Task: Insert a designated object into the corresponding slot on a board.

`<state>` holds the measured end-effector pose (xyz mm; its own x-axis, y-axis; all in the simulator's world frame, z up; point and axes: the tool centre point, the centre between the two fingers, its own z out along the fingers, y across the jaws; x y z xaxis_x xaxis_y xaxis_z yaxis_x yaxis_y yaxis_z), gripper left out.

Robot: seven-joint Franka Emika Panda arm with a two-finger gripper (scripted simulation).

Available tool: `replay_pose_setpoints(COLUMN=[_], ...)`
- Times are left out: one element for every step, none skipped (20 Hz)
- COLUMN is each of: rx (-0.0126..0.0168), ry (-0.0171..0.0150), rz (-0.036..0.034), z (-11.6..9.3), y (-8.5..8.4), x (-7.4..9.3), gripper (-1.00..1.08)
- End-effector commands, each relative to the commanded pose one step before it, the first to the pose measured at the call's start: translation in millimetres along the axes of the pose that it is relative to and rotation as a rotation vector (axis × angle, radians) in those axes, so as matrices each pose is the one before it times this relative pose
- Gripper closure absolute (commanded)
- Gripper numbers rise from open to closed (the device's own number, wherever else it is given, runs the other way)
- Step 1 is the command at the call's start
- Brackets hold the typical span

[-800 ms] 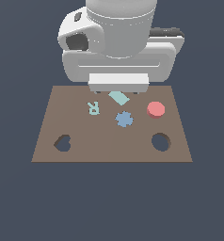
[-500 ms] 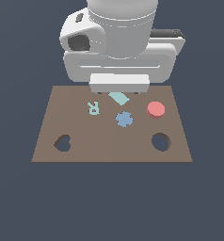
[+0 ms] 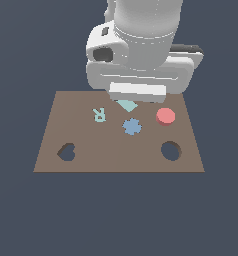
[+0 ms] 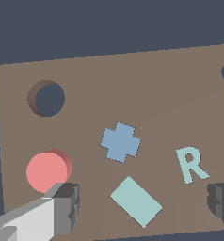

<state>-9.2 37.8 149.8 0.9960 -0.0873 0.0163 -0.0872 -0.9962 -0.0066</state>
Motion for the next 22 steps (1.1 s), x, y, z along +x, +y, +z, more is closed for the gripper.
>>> replay_pose_setpoints(rx=[-0.00089, -0.00042, -0.00045, -0.00048, -0.00050, -0.00053, -0.00056, -0.00056, -0.00053, -0.00051, -0.00048, -0.00045, -0.00042, -0.00039, -0.00036, -0.00033, -0.00030, -0.00027, -0.00023, -0.00020, -0.00017, -0.00014], ry=[-0.00169, -0.00058, -0.00062, -0.00065, -0.00069, -0.00073, -0.00076, -0.00076, -0.00072, -0.00069, -0.00066, -0.00063, -0.00060, -0.00057, -0.00055, -0.00051, -0.00048, -0.00045, -0.00042, -0.00039, -0.00036, -0.00033], rz=[0.02917, 0.01371, 0.01453, 0.01536, 0.01619, 0.01703, 0.01788, 0.01772, 0.01693, 0.01617, 0.01540, 0.01463, 0.01388, 0.01310, 0.01234, 0.01154, 0.01075, 0.00995, 0.00910, 0.00827, 0.00746, 0.00658], z=[9.11, 4.11, 4.36, 4.61, 4.87, 5.13, 5.39, 5.35, 5.12, 4.90, 4.67, 4.45, 4.22, 3.99, 3.75, 3.51, 3.27, 3.02, 2.77, 2.52, 2.26, 2.00], y=[-10.09, -4.49, -4.76, -5.04, -5.33, -5.62, -5.91, -5.87, -5.64, -5.39, -5.15, -4.92, -4.67, -4.43, -4.18, -3.94, -3.68, -3.41, -3.15, -2.87, -2.58, -2.32], x=[-5.04, -2.19, -2.30, -2.42, -2.53, -2.64, -2.74, -2.69, -2.55, -2.41, -2.28, -2.14, -2.00, -1.87, -1.73, -1.60, -1.47, -1.33, -1.20, -1.06, -0.92, -0.79], gripper=[-0.92, -0.92, -0.92, -0.92, -0.92, -0.92, -0.92, -0.92, -0.92, -0.92, -0.92, -0.92, -0.92, -0.92, -0.92, -0.92, -0.92, -0.92, -0.92, -0.92, -0.92, -0.92])
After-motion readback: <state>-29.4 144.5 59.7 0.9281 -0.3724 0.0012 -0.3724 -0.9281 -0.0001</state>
